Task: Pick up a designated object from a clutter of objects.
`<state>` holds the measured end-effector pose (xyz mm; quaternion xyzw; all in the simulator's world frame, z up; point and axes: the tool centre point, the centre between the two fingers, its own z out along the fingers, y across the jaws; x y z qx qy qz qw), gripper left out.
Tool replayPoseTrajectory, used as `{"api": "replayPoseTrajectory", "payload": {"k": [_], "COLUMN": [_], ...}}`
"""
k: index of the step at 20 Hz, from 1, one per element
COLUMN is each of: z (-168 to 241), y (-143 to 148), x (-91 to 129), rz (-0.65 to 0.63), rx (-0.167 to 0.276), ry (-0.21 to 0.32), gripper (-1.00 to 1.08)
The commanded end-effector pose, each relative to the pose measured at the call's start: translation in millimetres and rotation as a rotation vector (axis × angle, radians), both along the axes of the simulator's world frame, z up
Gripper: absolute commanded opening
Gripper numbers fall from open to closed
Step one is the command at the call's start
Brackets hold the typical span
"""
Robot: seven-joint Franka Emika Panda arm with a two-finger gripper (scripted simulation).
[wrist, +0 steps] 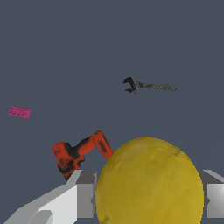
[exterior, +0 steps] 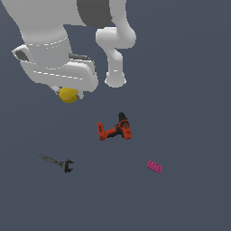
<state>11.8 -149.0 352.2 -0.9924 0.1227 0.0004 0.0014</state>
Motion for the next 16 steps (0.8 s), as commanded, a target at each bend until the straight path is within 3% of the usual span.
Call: {"api": "replayPoseTrajectory", "payload": {"k": [1,8,16], "z": [19.1,51.3,62.2], "y": [-21.7,-60.1,-73.1], "x": [-3.6,-7.5,-8.1], "rz": [0.001,0.002,0.002], "rx": [-0.001,-0.002,-0.003], "ry": [0.000,0.000,0.000], "gripper": [-1.00,-1.00,-1.00]}}
